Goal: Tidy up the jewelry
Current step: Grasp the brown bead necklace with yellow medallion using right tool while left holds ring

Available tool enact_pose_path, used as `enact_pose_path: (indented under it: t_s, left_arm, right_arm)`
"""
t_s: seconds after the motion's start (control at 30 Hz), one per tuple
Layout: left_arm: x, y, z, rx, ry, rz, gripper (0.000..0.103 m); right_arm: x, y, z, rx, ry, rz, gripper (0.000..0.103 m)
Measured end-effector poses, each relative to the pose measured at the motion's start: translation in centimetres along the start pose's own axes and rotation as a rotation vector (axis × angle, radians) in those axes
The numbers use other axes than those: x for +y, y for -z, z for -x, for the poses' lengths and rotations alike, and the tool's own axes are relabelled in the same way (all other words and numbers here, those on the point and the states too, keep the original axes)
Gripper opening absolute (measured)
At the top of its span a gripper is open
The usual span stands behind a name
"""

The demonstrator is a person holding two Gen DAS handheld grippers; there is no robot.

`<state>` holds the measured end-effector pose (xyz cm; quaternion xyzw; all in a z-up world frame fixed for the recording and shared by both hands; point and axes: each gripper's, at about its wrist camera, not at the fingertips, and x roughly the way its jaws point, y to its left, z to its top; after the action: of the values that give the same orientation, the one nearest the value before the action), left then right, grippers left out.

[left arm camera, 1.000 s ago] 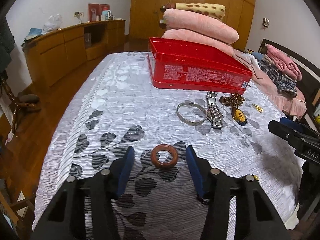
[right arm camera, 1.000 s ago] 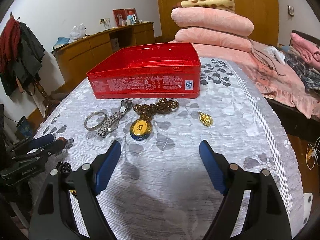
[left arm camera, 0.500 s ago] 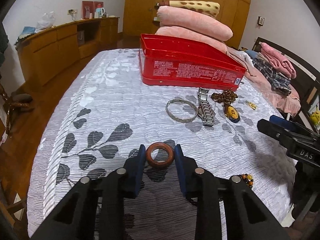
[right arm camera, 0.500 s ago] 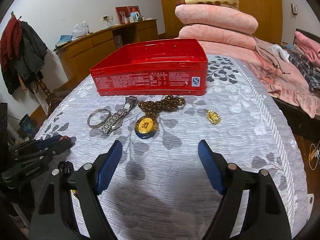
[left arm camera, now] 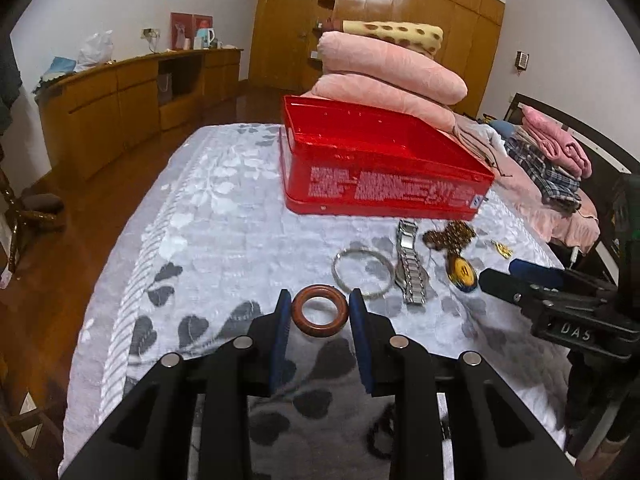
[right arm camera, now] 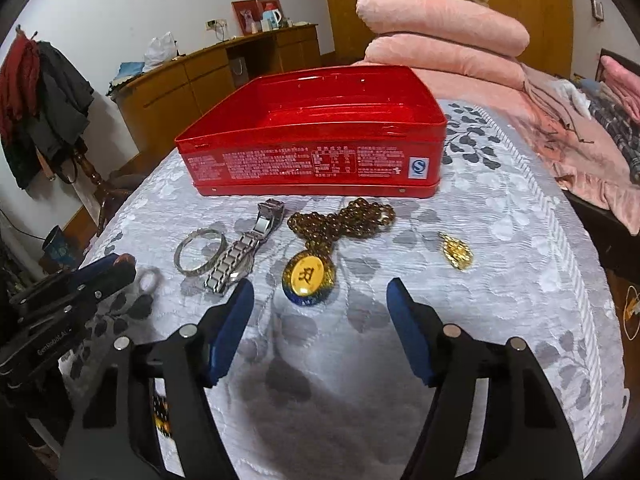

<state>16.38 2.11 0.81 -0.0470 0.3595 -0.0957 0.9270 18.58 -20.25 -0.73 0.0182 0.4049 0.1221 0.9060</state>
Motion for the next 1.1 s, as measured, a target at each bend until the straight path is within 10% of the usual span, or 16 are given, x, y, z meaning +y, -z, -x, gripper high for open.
enact_pose_path:
  t_s: [0.2,0.43,0.9,1.1]
  left_arm:
    - [0.4,-0.5,-0.6,0.006,0.015,0.016,0.029]
    - [0.5,-0.5,-0.6,0.004,0.020,0.017,0.029]
    - [0.1,-0.6,-0.3,0.002,0.027,0.011,0.029]
    - [-0.2,-0.4,-0.4,0.005,0.031,0.005,0.029]
  right_arm:
    - [0.4,-0.5,-1.7,0.050,0.007,-0.001,0.061]
    - [0.6,-0.6,-2.6,0.087,-0.012,-0.006,0.032]
    - [-3.2,0.9,0.1,0.087,0.079,-0.055,0.034]
    - [-3.5,0.1,1.3,0.024,0.051,-0.041,0.051]
